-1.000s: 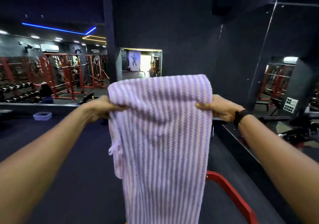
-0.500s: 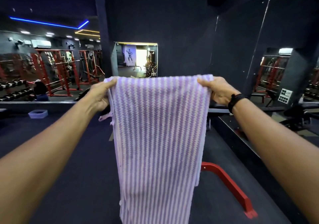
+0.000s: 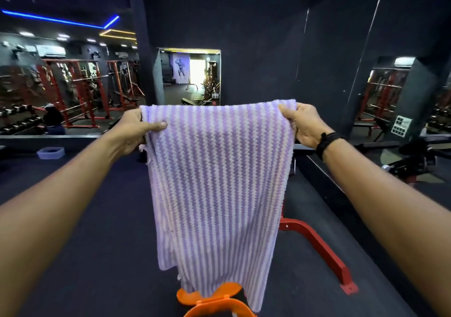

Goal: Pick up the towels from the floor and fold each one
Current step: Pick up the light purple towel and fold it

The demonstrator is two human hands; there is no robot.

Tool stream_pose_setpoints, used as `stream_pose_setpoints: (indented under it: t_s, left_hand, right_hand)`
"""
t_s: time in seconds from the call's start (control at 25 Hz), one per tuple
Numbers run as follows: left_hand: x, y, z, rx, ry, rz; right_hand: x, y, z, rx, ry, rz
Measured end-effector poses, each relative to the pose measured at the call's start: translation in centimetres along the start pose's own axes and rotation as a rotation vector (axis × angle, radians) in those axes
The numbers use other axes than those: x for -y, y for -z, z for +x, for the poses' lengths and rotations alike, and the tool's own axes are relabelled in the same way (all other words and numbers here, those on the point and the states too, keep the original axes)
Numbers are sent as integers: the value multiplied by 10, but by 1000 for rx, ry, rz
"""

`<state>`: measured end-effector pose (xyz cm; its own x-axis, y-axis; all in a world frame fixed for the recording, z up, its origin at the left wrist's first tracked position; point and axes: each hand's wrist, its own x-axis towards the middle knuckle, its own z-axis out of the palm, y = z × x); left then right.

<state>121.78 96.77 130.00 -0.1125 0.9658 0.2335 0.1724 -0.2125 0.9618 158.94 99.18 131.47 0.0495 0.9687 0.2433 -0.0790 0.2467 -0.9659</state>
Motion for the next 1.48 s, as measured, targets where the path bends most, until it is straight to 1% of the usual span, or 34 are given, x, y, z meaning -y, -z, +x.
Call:
stream_pose_setpoints:
  t_s: [0.04,0.08,0.16,0.2,0.24,0.28,0.36,0.4,0.48,0.52,0.56,0.68,0.72,0.88,0.96,1.0,1.08,1.2,1.24,1.28,1.36,1.4,1.48]
  left_hand:
    - [-2,1,-3,-1,6,29]
    - [-4,1,-8,38,33,56]
    - [-5,-1,-14,156,101,98]
    - [-4,-1,-15,173,137,116]
    - [-3,-1,-14,143,166,128]
    - [-3,-1,-13,80,190,132]
    - [-1,3,-7,-34,224,121]
    - [-2,5,-8,-40,240,99]
    - [-3,6,-8,38,244,-10]
    - [-3,6,-8,64,227,-67]
    - [-3,5,-8,64,206,-92]
    - [-2,3,-5,-11,118,-78]
    - [-2,3,-6,-10,89,-71]
    - [6,3,-4,-66,-1,81]
    - [8,3,-5,-71,-46,177]
    - [10,2,-5,-83,-65,227]
    - [12,1,-4,-126,-124,338]
    - [18,3,2,-263,-307,566]
    - [19,3,3,-297,-354,646]
    - [19,4,4,-302,-362,681]
    - [18,5,6,-204,-314,671]
    - [20,8,8,-116,-270,675]
    - [25,12,8,111,-115,786]
  right_hand:
    - [-2,-2,0,-8,-1,5]
    - [-3,-3,0,-20,-10,15]
    - [-6,-5,0,-49,-16,-46]
    - [-7,-5,1,-64,-7,-91]
    - [-8,-4,1,-68,2,-111]
    - [-8,-3,1,-45,3,-109]
    - [-9,1,-2,80,-11,-134]
    - [-11,4,-2,127,-1,-176]
    - [-14,8,-2,91,47,-238]
    - [-15,10,-1,63,53,-236]
    - [-15,13,-1,76,30,-215]
    - [-15,18,-3,252,-48,-200]
    - [-17,19,-2,244,-43,-220]
    - [-22,22,4,-24,35,-305]
    - [-24,27,8,-60,47,-333]
    - [-26,29,9,-54,76,-381]
    - [-32,35,13,-74,172,-564]
    - [-37,36,12,-118,286,-838]
    - [-37,35,11,-97,302,-883]
    - [-38,35,11,-59,307,-910]
    - [-38,39,11,58,266,-900]
    - [-39,41,10,155,229,-867]
    - [-49,44,5,358,124,-801]
